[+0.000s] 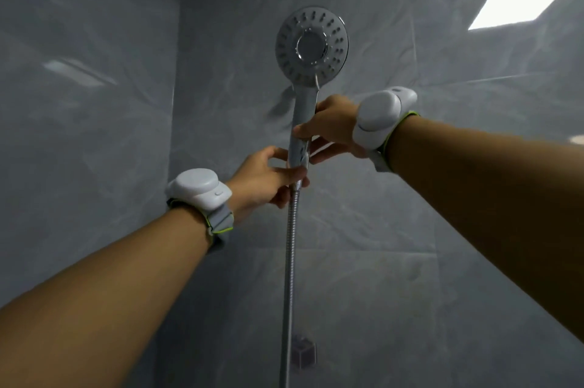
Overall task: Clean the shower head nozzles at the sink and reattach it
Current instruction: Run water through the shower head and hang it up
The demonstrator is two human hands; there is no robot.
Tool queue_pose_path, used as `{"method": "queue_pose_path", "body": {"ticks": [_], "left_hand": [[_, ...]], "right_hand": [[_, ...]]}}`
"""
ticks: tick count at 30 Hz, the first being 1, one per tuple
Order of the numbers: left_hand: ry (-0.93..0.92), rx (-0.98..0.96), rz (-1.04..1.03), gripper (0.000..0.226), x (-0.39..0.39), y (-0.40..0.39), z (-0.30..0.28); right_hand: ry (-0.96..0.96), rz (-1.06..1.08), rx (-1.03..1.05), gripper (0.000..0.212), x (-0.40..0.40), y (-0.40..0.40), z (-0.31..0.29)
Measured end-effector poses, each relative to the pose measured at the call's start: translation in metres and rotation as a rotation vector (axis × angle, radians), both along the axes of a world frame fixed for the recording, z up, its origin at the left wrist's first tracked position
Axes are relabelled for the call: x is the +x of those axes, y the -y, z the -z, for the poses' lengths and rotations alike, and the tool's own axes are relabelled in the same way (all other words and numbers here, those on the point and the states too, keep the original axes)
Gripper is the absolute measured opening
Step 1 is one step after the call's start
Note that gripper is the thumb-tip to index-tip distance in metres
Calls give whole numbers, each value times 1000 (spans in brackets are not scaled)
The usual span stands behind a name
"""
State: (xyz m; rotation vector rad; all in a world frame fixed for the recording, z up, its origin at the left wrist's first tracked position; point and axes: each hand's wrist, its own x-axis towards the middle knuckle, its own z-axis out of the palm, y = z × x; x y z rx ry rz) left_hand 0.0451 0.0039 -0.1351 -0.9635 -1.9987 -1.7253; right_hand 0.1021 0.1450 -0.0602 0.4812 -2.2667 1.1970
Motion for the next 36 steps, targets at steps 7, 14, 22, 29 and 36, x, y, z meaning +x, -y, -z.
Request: {"method": "queue_pose_path", "body": {"ticks": [7, 14, 22, 29, 36], "left_hand": [[-120, 15, -93, 37, -20, -5, -49], [-231, 64, -101, 28, -40, 5, -90], [-360, 112, -179, 24, -52, -3, -130], [-391, 123, -151, 19, -68, -14, -149], [-489, 123, -206, 22, -78, -22, -165]], "right_hand": [[-58, -15, -6, 27, -12, -3, -45], [-216, 7, 14, 28, -14, 9, -88], [-326, 64, 46, 32, -30, 15, -126], [-364, 116, 70, 31, -47, 11, -141], [-393, 89, 4, 28, -49, 2, -158]]}}
